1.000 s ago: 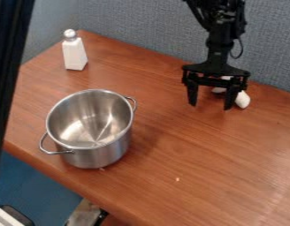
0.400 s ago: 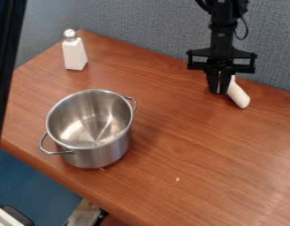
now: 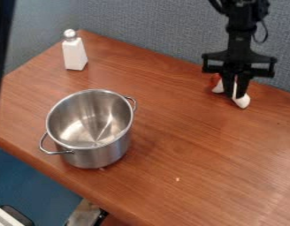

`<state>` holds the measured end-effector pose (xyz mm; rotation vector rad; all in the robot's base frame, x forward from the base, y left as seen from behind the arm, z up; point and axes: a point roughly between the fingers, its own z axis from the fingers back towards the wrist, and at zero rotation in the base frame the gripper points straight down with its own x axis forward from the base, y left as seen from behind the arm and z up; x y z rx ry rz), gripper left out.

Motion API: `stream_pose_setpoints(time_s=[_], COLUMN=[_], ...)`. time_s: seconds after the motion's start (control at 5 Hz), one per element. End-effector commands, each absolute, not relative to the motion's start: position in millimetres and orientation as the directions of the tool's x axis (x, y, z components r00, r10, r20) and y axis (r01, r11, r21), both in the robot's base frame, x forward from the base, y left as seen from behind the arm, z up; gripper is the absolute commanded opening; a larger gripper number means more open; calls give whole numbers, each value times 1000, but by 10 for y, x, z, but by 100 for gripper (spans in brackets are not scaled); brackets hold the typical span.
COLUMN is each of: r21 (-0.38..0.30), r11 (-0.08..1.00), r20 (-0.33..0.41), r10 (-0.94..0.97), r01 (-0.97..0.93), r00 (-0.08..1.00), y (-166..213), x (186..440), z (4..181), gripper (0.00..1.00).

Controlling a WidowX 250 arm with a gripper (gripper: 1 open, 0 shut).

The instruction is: Put the mushroom in the metal pot

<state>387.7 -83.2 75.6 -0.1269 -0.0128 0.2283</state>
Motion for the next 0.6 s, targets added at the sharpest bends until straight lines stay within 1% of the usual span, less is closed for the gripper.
stream_pose_setpoints(time_s=[0.0,0.2,0.4], r21=[-167,-167,-165], r11=[963,932,889], r20=[93,102,114], r10=[227,340,447], r01=[-209,-321,-427], r00=[970,935,887], y=[-877,-822,-769], x=[3842,3888,3952], z=[1184,909,626], gripper=[0,100,0])
